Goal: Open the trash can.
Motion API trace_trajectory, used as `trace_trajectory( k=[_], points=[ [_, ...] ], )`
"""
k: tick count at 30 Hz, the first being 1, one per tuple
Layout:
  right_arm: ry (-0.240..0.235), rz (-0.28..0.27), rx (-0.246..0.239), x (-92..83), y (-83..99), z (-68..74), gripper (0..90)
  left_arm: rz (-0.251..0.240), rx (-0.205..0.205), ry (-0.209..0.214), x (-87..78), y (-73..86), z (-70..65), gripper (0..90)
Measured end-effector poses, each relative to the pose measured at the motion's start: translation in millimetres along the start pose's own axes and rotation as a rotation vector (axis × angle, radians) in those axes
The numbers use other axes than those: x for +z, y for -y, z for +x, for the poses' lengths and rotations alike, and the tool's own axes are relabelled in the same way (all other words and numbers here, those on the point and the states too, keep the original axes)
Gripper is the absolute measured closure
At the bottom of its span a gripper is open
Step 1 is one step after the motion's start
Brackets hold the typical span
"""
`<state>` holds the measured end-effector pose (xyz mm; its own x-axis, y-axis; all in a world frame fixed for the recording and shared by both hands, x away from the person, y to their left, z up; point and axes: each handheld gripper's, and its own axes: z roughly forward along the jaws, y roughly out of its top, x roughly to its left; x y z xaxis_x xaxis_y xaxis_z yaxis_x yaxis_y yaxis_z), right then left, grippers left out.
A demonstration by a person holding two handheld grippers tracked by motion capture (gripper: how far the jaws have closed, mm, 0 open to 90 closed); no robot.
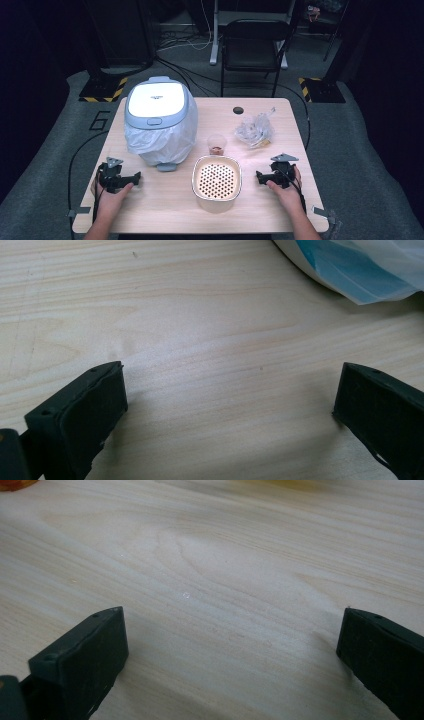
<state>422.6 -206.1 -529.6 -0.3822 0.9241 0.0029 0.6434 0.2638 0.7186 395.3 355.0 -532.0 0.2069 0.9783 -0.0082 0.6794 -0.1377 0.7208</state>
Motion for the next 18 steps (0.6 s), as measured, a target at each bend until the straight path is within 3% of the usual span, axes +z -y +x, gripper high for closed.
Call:
trace_trajectory(
  k=[10, 18],
  points=[
    [0.0, 0.001, 0.001, -0.3, 0.3, 0.5, 0.0, -0.007, -0.011, -0.016, -2.3, 1.8, -10.0, 1.9],
    [0.001, 0.001, 0.003, -0.4, 0.3, 0.7, 0.0, -0.04, -0.008, -0.004, -5.8, 4.2, -18.2, 14.3]
  ],
)
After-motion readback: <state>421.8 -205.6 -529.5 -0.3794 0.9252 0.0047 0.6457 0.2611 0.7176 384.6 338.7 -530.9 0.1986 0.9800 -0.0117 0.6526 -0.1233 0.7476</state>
